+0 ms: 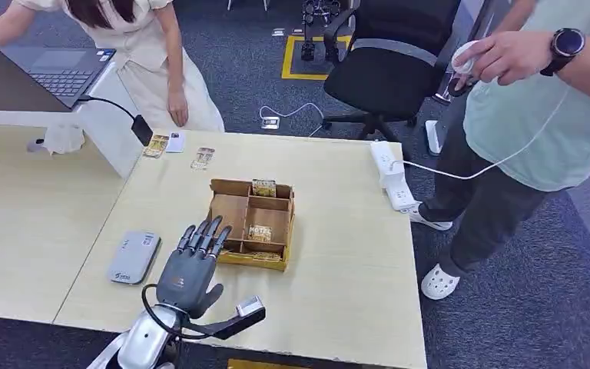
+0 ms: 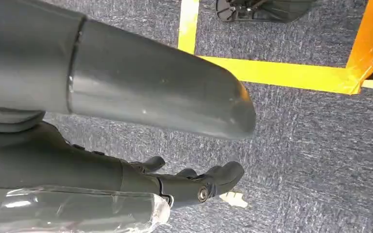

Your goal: Pass the card to the sensor for recognition and then transmit it.

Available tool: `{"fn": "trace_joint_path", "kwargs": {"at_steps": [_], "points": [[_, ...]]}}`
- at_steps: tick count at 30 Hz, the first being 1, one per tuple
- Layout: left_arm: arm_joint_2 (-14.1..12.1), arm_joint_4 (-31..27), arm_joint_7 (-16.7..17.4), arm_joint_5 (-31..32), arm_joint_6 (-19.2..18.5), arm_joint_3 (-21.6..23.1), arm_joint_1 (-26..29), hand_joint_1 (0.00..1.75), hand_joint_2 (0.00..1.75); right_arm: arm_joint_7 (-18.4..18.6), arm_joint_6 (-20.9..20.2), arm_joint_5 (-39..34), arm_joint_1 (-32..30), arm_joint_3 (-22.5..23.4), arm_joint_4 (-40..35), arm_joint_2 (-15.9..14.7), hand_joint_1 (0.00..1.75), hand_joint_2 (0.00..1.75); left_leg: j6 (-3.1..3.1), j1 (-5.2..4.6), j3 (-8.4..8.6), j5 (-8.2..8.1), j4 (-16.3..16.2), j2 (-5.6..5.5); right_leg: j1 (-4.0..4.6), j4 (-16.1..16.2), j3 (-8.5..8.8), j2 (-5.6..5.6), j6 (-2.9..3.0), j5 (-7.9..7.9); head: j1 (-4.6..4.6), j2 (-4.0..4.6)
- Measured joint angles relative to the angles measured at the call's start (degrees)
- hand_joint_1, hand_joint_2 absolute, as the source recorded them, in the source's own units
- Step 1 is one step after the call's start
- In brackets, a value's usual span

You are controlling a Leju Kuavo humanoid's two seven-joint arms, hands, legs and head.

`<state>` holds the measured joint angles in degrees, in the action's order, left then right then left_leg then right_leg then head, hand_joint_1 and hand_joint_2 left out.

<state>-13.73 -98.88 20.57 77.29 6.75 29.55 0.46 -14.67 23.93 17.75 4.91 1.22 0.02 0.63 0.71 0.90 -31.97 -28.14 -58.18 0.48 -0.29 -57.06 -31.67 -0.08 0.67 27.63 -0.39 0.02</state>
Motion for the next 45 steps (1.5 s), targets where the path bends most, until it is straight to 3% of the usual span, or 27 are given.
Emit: {"fn": "trace_joint_path", "kwargs": {"at_steps": [25,26,31,45], "points": [[1.6,6.1,1.7,1.3,-0.7,-3.5,-2.3,0.0,1.75,0.6,-0.2,-2.8,1.0,-4.2,0.0,0.0,0.0,0.0,0.0,0.0,0.0,0.0,0.0,-0.01,0.0,0.0,0.0,0.0,0.0,0.0,0.0,0.0],[1.6,6.1,1.6,1.0,-0.9,-3.5,-2.3,1.75,1.75,0.5,-0.2,-2.9,0.9,-4.3,0.0,0.0,0.0,0.0,0.0,0.0,0.0,0.0,0.0,0.0,0.0,0.0,0.0,0.0,0.0,0.0,0.0,0.0],[1.6,6.5,0.9,-0.8,-3.1,-3.6,-2.3,1.75,1.75,0.8,-0.3,-3.6,1.3,-4.9,0.0,0.0,0.0,0.0,0.0,0.0,0.0,0.01,0.0,0.0,0.01,0.0,0.0,0.0,0.0,0.0,0.02,0.0],[1.6,6.6,0.9,-2.9,-2.1,-4.0,-2.5,1.75,1.75,1.2,-0.4,-4.8,1.6,-5.9,0.0,0.0,0.0,0.0,0.0,0.01,0.01,0.01,0.0,0.0,0.01,0.0,0.01,0.0,0.0,0.0,0.0,0.0]]}}
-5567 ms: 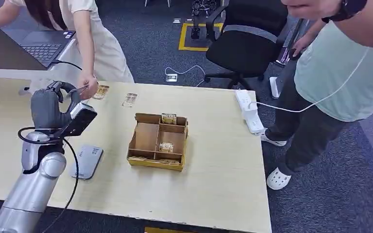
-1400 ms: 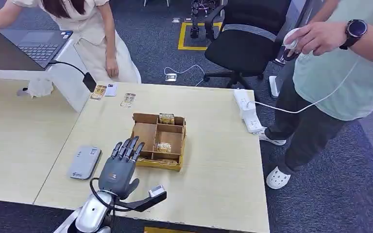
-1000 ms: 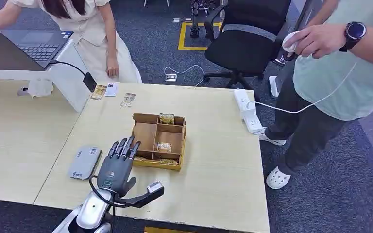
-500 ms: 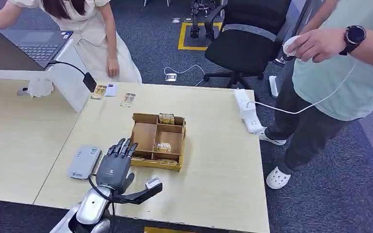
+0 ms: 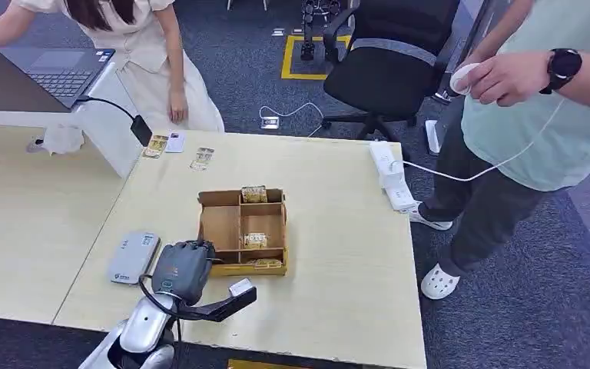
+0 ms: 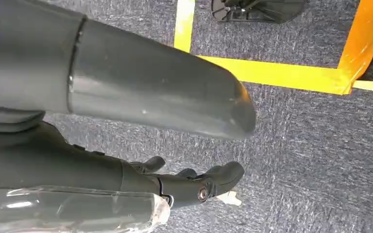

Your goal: Pass the card to the sensor for recognition and then transmit it.

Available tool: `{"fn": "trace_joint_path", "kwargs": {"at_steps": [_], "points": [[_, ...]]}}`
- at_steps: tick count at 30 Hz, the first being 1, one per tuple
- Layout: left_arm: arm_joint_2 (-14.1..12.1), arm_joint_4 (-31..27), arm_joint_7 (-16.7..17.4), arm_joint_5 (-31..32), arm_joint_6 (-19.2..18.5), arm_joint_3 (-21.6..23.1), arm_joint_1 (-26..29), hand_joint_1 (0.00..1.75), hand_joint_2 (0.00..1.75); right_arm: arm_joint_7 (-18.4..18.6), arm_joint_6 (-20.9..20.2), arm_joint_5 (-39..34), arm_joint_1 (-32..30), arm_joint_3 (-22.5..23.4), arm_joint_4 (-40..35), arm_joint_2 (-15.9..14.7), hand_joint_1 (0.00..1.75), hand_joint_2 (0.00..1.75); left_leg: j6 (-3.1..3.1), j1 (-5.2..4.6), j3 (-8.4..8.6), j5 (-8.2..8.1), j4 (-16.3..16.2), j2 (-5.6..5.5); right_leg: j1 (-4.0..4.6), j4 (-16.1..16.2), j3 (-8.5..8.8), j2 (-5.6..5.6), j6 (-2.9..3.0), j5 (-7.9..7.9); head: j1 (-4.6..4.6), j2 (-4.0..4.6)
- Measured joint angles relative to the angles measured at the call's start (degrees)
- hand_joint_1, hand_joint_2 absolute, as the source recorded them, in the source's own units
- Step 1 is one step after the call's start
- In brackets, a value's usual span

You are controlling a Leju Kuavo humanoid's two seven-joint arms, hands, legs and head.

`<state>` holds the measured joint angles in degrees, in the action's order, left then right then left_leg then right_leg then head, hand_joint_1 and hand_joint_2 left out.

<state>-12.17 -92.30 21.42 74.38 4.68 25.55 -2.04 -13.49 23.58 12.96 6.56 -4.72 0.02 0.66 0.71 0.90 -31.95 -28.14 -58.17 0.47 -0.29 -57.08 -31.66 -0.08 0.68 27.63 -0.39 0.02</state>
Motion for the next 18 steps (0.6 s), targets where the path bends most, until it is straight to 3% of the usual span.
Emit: {"fn": "trace_joint_path", "kwargs": {"at_steps": [3,7,9,13,18], "points": [[0.0,0.0,0.0,-0.1,-0.5,0.0,0.0,1.54,1.75,0.1,0.0,-0.2,0.1,-0.1,0.0,0.0,0.0,0.0,0.0,0.0,0.0,0.0,0.0,-0.02,0.0,0.0,0.01,0.01,0.0,0.0,0.0,0.0],[0.0,0.0,0.0,-0.8,-0.4,-0.2,0.2,1.66,1.75,-0.1,-0.2,-0.6,0.1,-0.3,0.0,0.0,0.0,0.0,0.0,0.0,0.01,0.0,0.0,-0.02,0.0,0.0,0.02,0.01,0.0,0.0,0.0,0.0],[0.0,0.0,0.0,-1.3,-0.3,-0.3,0.2,1.57,1.75,0.0,-0.2,-0.9,0.1,-0.6,0.0,0.0,0.0,0.0,0.0,0.0,0.01,0.0,0.0,-0.02,0.0,0.0,0.03,0.01,0.0,0.0,0.0,0.0],[0.0,0.0,0.0,-2.0,0.2,-0.5,0.3,1.62,1.75,0.0,-0.3,-1.1,0.1,-0.9,0.0,0.0,0.0,0.0,0.0,0.0,0.02,0.0,0.0,-0.02,0.0,0.0,0.03,0.01,0.0,0.0,0.0,0.0],[-0.3,-0.1,-1.1,-6.3,4.2,-2.2,0.6,1.75,1.75,-0.6,-0.2,-1.8,0.0,-1.1,0.0,0.0,0.0,0.0,0.0,0.0,0.02,0.01,0.0,-0.02,0.0,0.0,0.02,0.01,0.0,0.0,0.02,0.0]]}}
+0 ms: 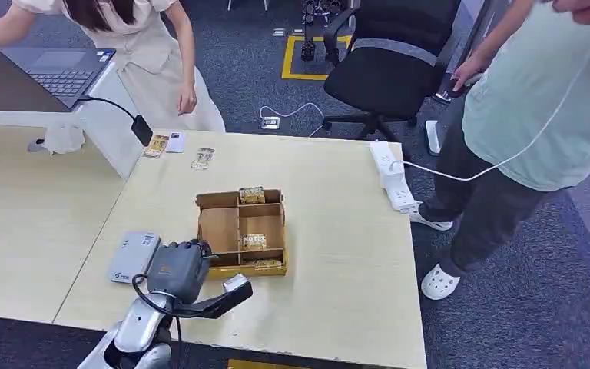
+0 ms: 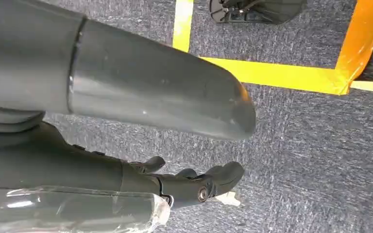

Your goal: Pass the card to the sensor for recognition and then transmit it.

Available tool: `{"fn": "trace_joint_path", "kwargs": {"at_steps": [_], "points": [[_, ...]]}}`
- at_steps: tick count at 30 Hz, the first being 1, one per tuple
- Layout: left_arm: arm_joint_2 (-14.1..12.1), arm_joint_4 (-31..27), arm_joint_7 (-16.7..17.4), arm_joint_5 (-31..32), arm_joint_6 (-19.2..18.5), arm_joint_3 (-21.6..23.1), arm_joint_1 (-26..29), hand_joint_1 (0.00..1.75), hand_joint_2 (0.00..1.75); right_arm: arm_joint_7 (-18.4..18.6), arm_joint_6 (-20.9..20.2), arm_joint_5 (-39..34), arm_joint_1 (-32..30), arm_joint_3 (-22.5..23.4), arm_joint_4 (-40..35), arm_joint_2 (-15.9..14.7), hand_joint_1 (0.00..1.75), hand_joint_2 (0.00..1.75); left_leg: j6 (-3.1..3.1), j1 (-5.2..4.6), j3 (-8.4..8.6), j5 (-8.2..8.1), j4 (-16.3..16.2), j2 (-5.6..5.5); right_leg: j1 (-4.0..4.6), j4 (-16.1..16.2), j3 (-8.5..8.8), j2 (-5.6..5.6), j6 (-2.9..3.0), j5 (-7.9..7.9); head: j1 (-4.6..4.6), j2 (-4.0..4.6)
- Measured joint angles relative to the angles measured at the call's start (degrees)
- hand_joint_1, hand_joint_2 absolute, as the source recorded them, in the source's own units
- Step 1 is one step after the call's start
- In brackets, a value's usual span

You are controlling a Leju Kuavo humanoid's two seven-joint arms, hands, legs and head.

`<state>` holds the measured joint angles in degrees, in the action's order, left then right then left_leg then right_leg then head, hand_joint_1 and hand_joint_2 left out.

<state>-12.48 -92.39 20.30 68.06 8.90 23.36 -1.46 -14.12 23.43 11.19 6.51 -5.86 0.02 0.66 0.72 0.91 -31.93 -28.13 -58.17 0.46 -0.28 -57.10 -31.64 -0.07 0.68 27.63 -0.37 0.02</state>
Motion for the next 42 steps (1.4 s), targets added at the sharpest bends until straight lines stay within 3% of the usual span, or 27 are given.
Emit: {"fn": "trace_joint_path", "kwargs": {"at_steps": [4,11,16,21,26,29,42], "points": [[-2.0,-1.8,-2.5,-6.9,4.3,-4.0,-1.8,1.75,1.75,-0.9,0.0,-0.3,-0.6,-0.4,0.0,0.0,0.0,0.0,0.06,0.07,-0.01,0.04,0.0,-0.02,0.06,0.0,-0.03,0.02,0.01,0.0,-0.02,0.0],[-6.4,-6.3,-6.5,-14.4,4.4,-11.0,-6.0,1.75,1.75,-2.1,-0.6,-1.0,-2.2,-1.1,0.0,-0.4,0.0,0.0,0.16,0.11,0.03,0.11,0.0,-0.01,0.08,-0.1,-0.04,0.0,0.04,-0.02,-0.04,0.0],[-7.6,-7.0,-7.5,-16.0,4.7,-12.4,-6.4,1.75,1.75,-2.3,-0.6,-1.2,-2.8,-1.3,0.0,-0.5,0.0,0.0,0.19,0.11,0.0,0.12,0.0,-0.02,0.09,-0.1,-0.08,0.0,0.05,-0.02,-0.02,0.0],[-9.3,-7.3,-5.7,-18.8,3.1,-12.7,-11.3,1.75,1.75,-1.9,-0.7,-1.5,-2.1,-1.8,0.0,-0.5,0.0,0.0,0.25,0.13,-0.04,0.18,0.0,-0.06,0.1,-0.1,-0.09,0.04,0.2,-0.13,-0.02,0.0],[-8.2,-4.1,-1.6,-11.6,9.0,-13.2,-16.7,1.75,1.75,-1.0,-0.6,-0.9,-0.7,-3.1,0.0,-0.4,0.0,0.0,0.32,0.13,-0.03,0.28,0.0,-0.07,0.1,-0.1,-0.09,0.05,0.27,-0.19,-0.04,0.0],[-6.7,-0.2,-0.9,-10.5,11.8,-13.3,-19.9,1.75,1.75,-0.4,-0.4,-0.4,0.6,-4.0,-0.1,-0.2,0.0,0.0,0.34,0.13,-0.02,0.3,0.0,-0.06,0.1,-0.1,-0.11,0.04,0.29,-0.22,-0.02,0.0],[-4.4,5.4,-0.9,-10.4,12.3,-13.3,-24.0,1.75,1.75,-0.5,-0.4,-0.4,1.4,-4.8,-0.1,-0.1,0.0,0.0,0.34,0.13,-0.09,0.34,0.0,-0.05,0.1,-0.2,-0.24,0.02,0.32,-0.23,-0.02,0.0]]}}
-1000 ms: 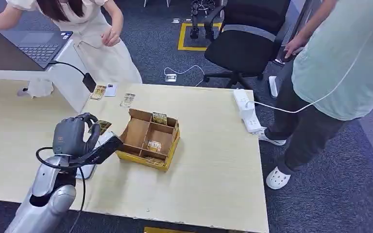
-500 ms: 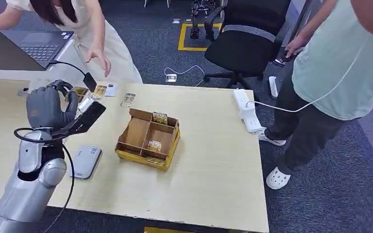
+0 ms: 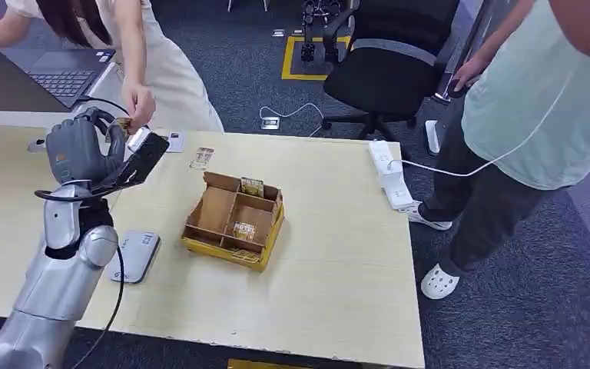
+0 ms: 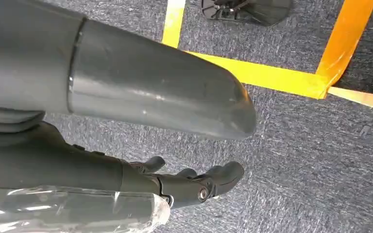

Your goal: Pass the card to the sensor for recognition and then transmit it.

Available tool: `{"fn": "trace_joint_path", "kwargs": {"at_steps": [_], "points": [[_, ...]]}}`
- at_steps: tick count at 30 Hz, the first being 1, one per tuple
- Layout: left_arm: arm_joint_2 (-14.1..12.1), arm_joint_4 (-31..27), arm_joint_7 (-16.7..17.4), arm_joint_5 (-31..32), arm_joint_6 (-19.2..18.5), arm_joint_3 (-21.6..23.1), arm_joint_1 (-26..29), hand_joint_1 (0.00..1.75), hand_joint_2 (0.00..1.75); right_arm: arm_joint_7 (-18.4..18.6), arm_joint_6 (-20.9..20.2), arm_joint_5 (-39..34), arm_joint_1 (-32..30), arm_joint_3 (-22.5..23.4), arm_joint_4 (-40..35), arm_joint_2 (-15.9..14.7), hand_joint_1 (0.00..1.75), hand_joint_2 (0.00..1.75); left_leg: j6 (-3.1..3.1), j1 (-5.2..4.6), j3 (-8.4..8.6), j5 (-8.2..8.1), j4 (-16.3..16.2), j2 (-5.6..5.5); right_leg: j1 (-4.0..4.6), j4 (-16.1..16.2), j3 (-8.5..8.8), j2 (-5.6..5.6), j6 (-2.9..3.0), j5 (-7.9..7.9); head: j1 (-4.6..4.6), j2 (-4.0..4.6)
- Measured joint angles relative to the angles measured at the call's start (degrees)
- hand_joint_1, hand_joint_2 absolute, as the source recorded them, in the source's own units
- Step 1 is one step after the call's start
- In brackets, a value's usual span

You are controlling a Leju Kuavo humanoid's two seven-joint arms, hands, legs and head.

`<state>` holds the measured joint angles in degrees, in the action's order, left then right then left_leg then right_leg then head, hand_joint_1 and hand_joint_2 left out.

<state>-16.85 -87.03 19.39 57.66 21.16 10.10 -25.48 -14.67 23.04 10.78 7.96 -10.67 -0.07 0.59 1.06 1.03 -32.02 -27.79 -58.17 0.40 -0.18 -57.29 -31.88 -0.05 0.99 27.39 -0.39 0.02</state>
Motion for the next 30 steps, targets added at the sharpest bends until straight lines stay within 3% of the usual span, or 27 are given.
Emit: {"fn": "trace_joint_path", "kwargs": {"at_steps": [8,11,12,13,14,15,20,24,25,26,27,30], "points": [[0.7,1.0,0.0,-0.8,0.0,0.0,-1.1,1.69,1.75,0.0,0.1,0.0,-0.1,-0.3,0.0,0.0,0.0,0.0,0.0,-0.01,-0.02,0.0,0.0,0.04,0.0,0.0,-0.03,-0.04,0.0,0.0,0.0,0.0],[0.9,1.4,0.0,-0.9,0.0,0.0,-1.1,1.48,1.75,0.0,0.1,-0.2,-0.1,-0.3,0.0,0.0,0.0,0.0,0.0,0.0,-0.04,0.0,0.0,0.05,0.0,0.0,-0.06,-0.06,0.0,0.0,0.0,0.0],[0.9,1.6,0.0,-1.1,0.0,0.0,-1.1,1.01,1.75,0.0,0.1,-0.2,-0.1,-0.3,0.0,0.0,0.0,0.0,0.0,0.0,-0.05,0.0,0.0,0.05,0.0,0.0,-0.07,-0.06,0.0,0.0,0.02,0.0],[1.0,1.6,0.0,-1.2,0.0,0.0,-1.1,1.2,1.75,0.0,0.1,-0.2,-0.1,-0.3,0.0,0.0,0.0,0.0,0.0,0.0,-0.05,0.0,0.0,0.05,0.0,0.0,-0.08,-0.05,0.0,0.0,0.0,0.0],[1.0,1.8,0.0,-1.4,0.0,0.0,-1.1,0.14,1.75,0.0,0.1,-0.2,-0.1,-0.3,0.0,0.0,0.0,0.0,0.0,0.0,-0.05,0.0,0.0,0.05,0.0,0.0,-0.08,-0.06,0.0,0.0,0.02,0.0],[1.1,1.9,-0.1,-1.6,0.0,0.0,-1.1,0.0,1.75,0.0,0.1,-0.2,-0.1,-0.3,0.0,0.0,0.0,0.0,0.0,0.0,-0.06,0.0,0.0,0.05,0.0,0.0,-0.08,-0.05,0.0,0.0,-0.02,0.0],[0.8,2.4,-0.1,-2.0,0.2,0.0,-0.9,0.0,1.75,0.0,0.1,-0.2,-0.2,-0.3,0.0,0.0,0.0,0.0,0.0,0.0,-0.07,0.0,0.0,0.05,0.0,-0.1,-0.08,-0.04,0.0,0.0,0.02,0.0],[-1.0,3.3,-1.2,-3.8,1.6,-0.3,-0.4,0.0,1.75,-0.4,0.0,-0.2,-0.3,-0.4,0.0,0.0,0.0,0.0,0.01,0.0,-0.06,0.01,0.0,0.05,0.0,-0.1,-0.08,-0.05,0.0,0.0,0.0,0.0],[-1.5,3.6,-1.7,-4.1,2.5,-0.6,0.0,0.0,0.0,-0.6,-0.1,-0.2,-0.4,-0.4,0.0,0.0,0.0,0.0,0.01,0.0,-0.05,0.01,0.0,0.06,0.0,-0.1,-0.09,-0.06,0.01,0.0,0.0,0.0],[-2.3,4.0,-2.1,-4.1,3.5,-1.2,0.6,0.0,0.0,-0.9,-0.2,-0.4,-0.5,-0.4,0.0,0.0,0.0,0.0,0.01,0.0,-0.05,0.01,0.0,0.08,0.0,-0.1,-0.09,-0.09,0.01,0.01,0.0,0.0],[-3.1,4.3,-2.4,-4.4,4.4,-1.8,1.3,0.0,1.75,-1.2,-0.2,-0.5,-0.7,-0.4,0.0,0.0,0.0,0.0,0.02,0.0,-0.04,0.0,0.0,0.1,0.0,-0.1,-0.1,-0.11,0.02,0.01,0.02,0.0],[-6.3,5.3,-4.2,-5.3,7.3,-5.4,4.9,0.0,1.75,-2.0,-0.2,-0.7,-1.4,-0.3,0.0,-0.1,0.0,0.0,0.05,0.0,-0.04,-0.01,0.1,0.22,0.0,-0.2,-0.18,-0.21,0.04,0.03,-0.02,0.0]]}}
